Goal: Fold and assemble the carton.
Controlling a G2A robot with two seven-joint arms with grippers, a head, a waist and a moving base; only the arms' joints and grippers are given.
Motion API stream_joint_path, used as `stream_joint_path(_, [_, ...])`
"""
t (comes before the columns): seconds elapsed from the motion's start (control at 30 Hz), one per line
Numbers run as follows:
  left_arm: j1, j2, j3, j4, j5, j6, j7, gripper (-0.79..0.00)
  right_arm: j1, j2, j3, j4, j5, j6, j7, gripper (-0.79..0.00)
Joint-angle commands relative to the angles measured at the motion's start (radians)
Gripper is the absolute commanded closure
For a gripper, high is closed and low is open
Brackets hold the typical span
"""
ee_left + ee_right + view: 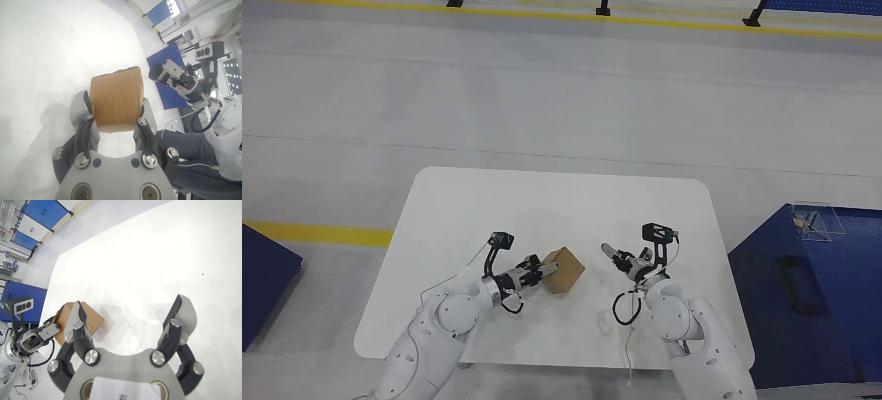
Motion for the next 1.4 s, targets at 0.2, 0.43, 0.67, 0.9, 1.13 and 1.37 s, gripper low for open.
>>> stream_joint_path(0.2, [0.04, 0.016, -0.04, -0.087, 0.065, 0.039, 0.038, -0.785, 0.0, 0.0, 0.0, 0.0, 0.0, 0.0, 0.0, -0.785])
stream_joint_path(0.43, [0.182, 0.032, -0.054, -0.36, 0.502, 0.331, 0.436, -0.785, 0.0, 0.0, 0.0, 0.0, 0.0, 0.0, 0.0, -0.785])
stream_joint_path(0.67, [0.228, 0.033, 0.027, -0.389, 0.788, 0.304, 0.648, 0.0, 0.0, 0.0, 0.0, 0.0, 0.0, 0.0, 0.0, -0.785])
stream_joint_path(0.9, [0.199, 0.024, 0.059, -0.355, 0.823, 0.322, 0.562, 0.0, 0.0, 0.0, 0.0, 0.0, 0.0, 0.0, 0.0, -0.785])
stream_joint_path(1.13, [0.192, 0.019, 0.066, -0.337, 0.811, 0.301, 0.502, 0.0, 0.0, 0.0, 0.0, 0.0, 0.0, 0.0, 0.0, -0.785])
stream_joint_path(1.37, [0.191, 0.017, 0.074, -0.312, 0.818, 0.294, 0.427, 0.0, 0.0, 0.0, 0.0, 0.0, 0.0, 0.0, 0.0, -0.785])
